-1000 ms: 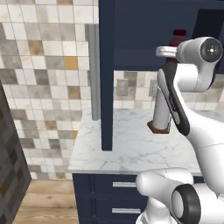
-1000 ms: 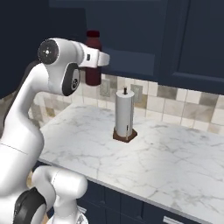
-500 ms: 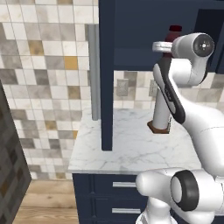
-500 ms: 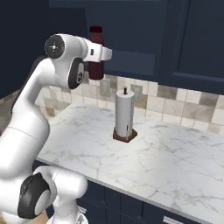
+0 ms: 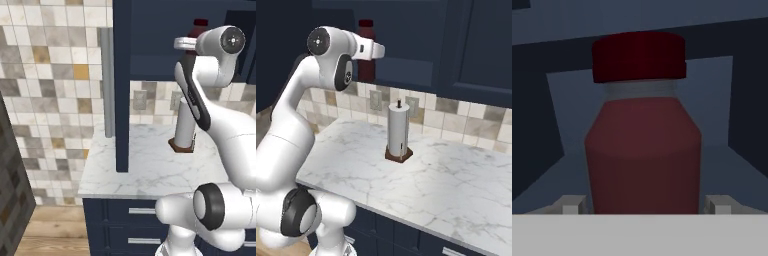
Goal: Pick the juice from the counter and place it in the open cabinet.
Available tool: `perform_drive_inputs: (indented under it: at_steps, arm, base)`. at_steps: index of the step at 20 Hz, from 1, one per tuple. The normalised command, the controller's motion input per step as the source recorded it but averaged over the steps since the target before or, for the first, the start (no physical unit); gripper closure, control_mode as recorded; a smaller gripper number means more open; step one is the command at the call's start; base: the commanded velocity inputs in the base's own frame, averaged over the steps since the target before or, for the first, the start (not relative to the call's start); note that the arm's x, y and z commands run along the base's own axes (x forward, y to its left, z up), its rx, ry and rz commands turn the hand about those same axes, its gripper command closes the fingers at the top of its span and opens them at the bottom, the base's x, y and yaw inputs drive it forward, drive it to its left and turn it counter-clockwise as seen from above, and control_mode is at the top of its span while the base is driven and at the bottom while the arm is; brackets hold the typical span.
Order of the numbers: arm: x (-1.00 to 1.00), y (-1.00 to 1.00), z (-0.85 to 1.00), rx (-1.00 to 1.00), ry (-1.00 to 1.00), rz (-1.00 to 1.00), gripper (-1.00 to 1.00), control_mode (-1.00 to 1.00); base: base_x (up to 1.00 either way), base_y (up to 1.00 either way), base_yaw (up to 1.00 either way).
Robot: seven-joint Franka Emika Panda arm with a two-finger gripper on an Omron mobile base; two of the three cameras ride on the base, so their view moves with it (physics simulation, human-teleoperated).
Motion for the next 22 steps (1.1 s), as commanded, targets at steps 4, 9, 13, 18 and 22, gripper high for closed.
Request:
perform_drive_inputs:
  at_steps: [4,9,13,18,22]
  arm:
    - [0.42,0.00,0.02,0.00,0.00,0.00,1.00,-1.00]
    - [0.40,0.00,0.00,0.00,0.00,0.00,1.00,-1.00]
    - [0.46,0.00,0.00,0.00,0.00,0.00,1.00,-1.00]
    - [0.37,0.00,0.00,0.00,0.00,0.00,1.00,-1.00]
    - [0.37,0.00,0.00,0.00,0.00,0.00,1.00,-1.00]
  base:
    - [0.00,0.00,0.00]
    - [0.00,0.00,0.00]
    - [0.00,0.00,0.00]
    - [0.00,0.00,0.00]
    - [0.00,0.00,0.00]
